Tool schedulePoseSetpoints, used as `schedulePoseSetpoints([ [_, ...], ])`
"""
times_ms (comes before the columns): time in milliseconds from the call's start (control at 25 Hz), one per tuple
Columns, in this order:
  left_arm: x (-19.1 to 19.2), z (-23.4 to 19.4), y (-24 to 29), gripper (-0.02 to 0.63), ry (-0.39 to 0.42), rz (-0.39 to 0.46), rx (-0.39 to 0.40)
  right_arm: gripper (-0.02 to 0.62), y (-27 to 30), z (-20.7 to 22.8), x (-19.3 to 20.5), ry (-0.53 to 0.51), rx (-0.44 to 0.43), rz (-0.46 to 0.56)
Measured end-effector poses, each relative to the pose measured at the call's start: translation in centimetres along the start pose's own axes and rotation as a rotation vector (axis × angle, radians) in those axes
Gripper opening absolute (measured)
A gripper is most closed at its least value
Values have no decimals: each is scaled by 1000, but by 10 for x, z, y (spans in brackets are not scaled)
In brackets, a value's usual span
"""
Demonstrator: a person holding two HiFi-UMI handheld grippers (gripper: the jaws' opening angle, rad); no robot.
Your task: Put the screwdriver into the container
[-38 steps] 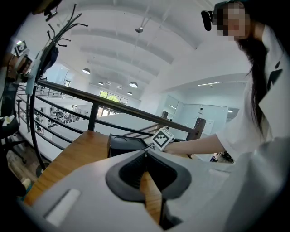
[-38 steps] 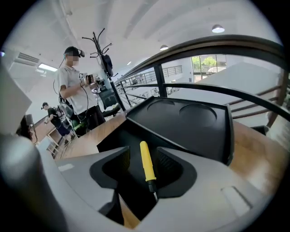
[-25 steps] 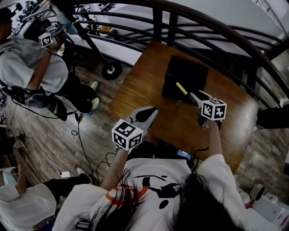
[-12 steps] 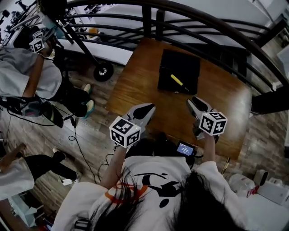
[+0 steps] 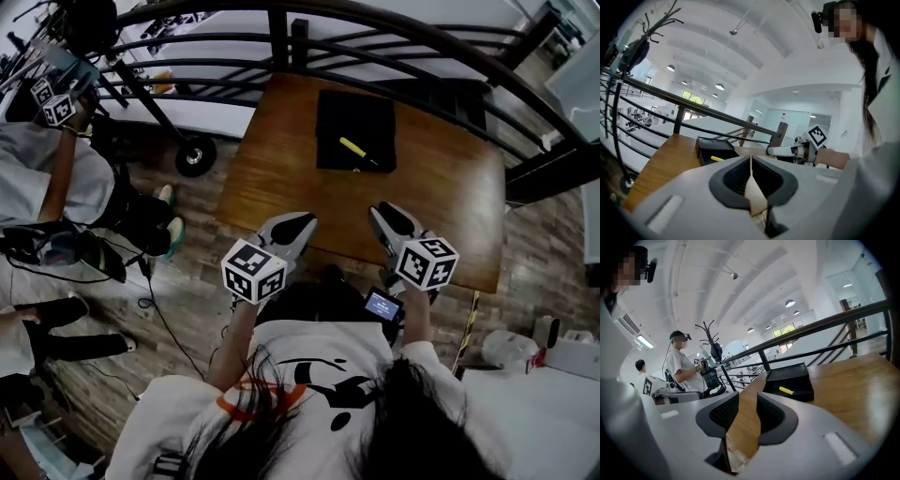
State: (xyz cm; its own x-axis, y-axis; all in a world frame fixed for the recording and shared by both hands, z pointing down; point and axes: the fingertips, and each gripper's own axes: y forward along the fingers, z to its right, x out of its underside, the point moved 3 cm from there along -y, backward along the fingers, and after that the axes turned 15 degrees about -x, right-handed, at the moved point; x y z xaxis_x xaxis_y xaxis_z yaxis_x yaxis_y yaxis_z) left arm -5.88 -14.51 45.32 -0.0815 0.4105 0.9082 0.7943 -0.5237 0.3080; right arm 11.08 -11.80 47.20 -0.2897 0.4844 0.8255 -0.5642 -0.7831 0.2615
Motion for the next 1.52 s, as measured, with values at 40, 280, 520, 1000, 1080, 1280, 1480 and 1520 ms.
schedulePoseSetpoints([
  [40,2,0,-3,0,1,-1,10,140,-1,-7,3,1,3,5],
  [280,18,1,-15,0,-6,-24,72,119,-1,-43,28,18,21,0],
  [520,26,22,-21,0,-13,-11,108,94,-17,-63,43,0,22,-18],
  [1000,22,63,-23,0,18,28,77,64,-52,-74,63,4,-46,-42],
  [1080,23,73,-26,0,25,33,65,63,-61,-76,65,1,-57,-43],
  [1280,37,104,-32,0,45,11,44,58,-83,-81,68,-4,-100,-38],
  [1480,55,142,-34,0,59,-17,32,58,-112,-82,73,-19,-130,-44],
  [1520,58,149,-36,0,61,-19,31,58,-116,-83,76,-22,-135,-47],
])
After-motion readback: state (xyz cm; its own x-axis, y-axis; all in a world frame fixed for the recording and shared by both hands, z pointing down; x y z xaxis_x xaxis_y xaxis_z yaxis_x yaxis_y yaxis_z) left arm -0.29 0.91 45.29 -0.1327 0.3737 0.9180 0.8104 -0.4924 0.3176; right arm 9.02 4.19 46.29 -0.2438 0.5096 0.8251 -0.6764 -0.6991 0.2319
